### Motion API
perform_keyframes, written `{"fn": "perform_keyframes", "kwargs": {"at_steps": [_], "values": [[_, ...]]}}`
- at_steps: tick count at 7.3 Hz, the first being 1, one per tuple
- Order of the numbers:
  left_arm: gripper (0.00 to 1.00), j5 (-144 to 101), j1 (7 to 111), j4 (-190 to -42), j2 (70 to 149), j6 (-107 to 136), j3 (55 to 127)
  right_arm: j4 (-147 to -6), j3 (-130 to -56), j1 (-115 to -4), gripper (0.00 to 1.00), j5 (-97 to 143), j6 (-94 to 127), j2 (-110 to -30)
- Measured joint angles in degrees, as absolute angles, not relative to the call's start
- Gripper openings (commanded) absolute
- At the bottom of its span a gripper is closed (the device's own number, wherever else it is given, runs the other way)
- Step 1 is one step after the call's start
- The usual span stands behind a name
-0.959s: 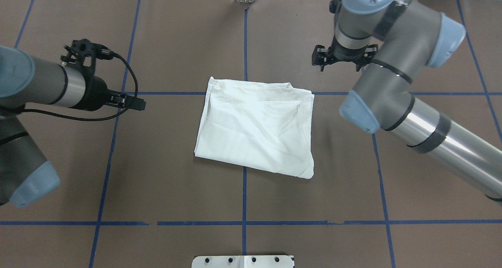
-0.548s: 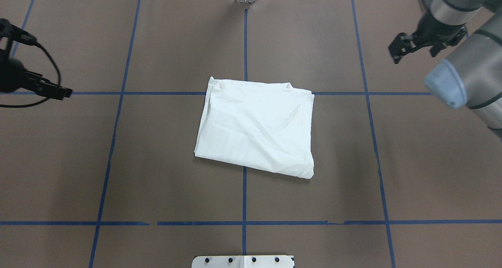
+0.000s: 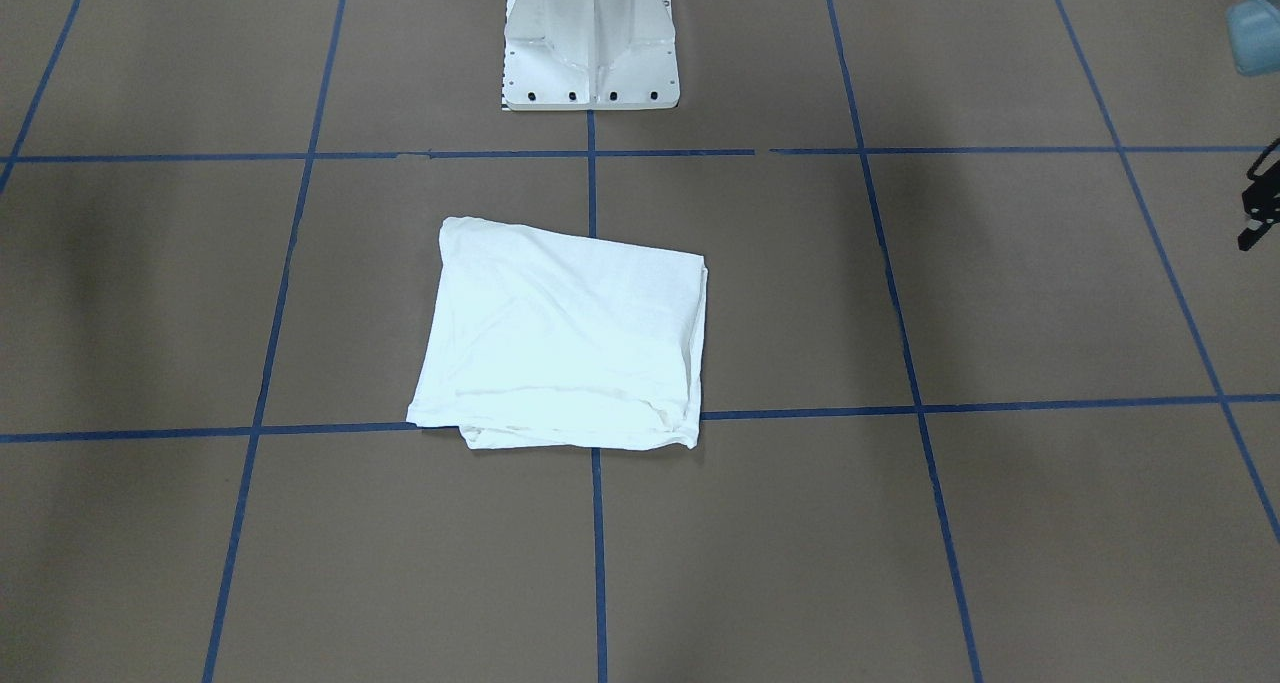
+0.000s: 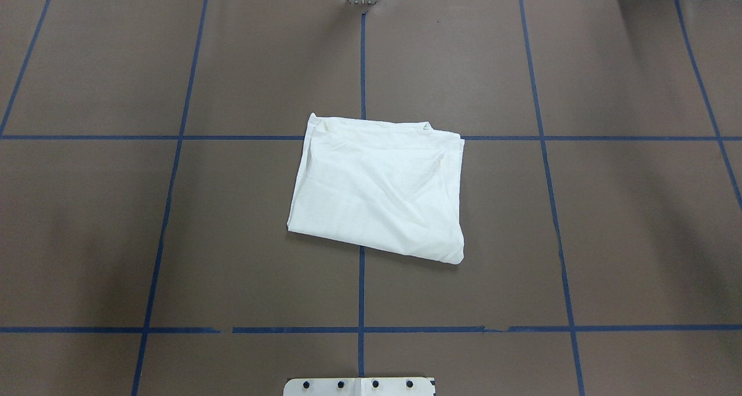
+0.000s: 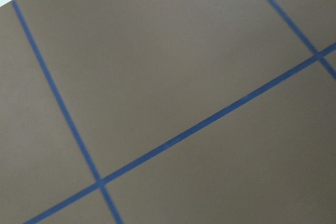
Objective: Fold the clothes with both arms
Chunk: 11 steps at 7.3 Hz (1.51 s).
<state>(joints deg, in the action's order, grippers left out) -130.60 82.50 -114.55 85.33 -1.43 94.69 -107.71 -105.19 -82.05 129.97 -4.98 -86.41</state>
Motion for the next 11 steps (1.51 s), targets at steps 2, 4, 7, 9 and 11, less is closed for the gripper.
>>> {"fn": "perform_keyframes", "kwargs": {"at_steps": [2, 4, 7, 9, 11], "values": [[1.0, -131.2, 87.8, -114.3, 85.9, -2.3, 88.1, -104.4, -105.1, -84.7, 1.0, 130.1, -5.5, -92.7], [1.0, -131.4, 90.3, -108.1, 86.2, -5.8, 87.5, -103.5, -105.1, -85.9, 1.0, 130.5, -5.4, -94.4], [1.0, -131.5, 92.0, -91.5, 86.4, -14.4, 93.4, -103.3, -105.2, -86.0, 1.0, 130.4, -5.4, -94.5], [1.0, -132.7, 92.2, -86.5, 86.9, -15.2, 95.9, -103.2, -105.2, -86.0, 1.0, 130.3, -5.4, -94.4], [1.0, -135.5, 92.3, -86.0, 87.1, -15.1, 96.1, -103.2, -105.2, -86.0, 1.0, 130.3, -5.4, -94.4]]}}
